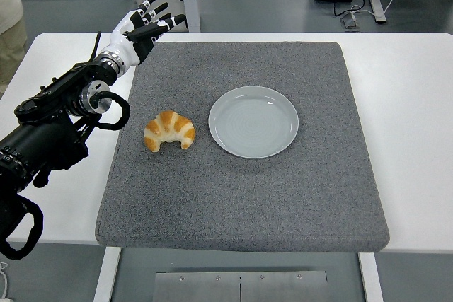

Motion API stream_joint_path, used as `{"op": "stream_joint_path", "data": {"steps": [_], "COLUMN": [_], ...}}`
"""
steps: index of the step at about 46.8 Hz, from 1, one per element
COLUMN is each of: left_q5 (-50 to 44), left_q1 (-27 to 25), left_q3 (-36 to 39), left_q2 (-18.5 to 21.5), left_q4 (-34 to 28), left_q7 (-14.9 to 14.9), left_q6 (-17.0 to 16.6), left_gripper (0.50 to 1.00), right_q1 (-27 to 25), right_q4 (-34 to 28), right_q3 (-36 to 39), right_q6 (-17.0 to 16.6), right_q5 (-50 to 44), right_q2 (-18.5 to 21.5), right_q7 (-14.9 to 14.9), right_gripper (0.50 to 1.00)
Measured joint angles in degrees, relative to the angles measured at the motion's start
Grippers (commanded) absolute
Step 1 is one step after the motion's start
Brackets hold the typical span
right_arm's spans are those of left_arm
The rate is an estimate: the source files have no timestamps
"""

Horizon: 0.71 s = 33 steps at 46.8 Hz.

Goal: Place the bread on the plate

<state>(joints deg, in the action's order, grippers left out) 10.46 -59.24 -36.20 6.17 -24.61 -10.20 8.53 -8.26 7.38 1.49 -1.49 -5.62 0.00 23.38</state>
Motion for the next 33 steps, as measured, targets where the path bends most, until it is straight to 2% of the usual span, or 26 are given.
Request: {"op": "stream_joint_path", "data": {"steps": [33], "left_q5": [0.03], "left_q1": [0.0], "left_q3": [0.6], "left_q2": [-0.02], "left_q4": [0.01], "left_q7": [-0.01], "left_q6": [-0.54], "left_gripper": [0.974], "right_q1": [0.0], "right_q4": [0.0], "right_q3": [0.0], "right_q6": [0.01], "right_q5": [0.0], "right_q2": [0.0], "right_q7": [0.0], "right_gripper": [1.0]}}
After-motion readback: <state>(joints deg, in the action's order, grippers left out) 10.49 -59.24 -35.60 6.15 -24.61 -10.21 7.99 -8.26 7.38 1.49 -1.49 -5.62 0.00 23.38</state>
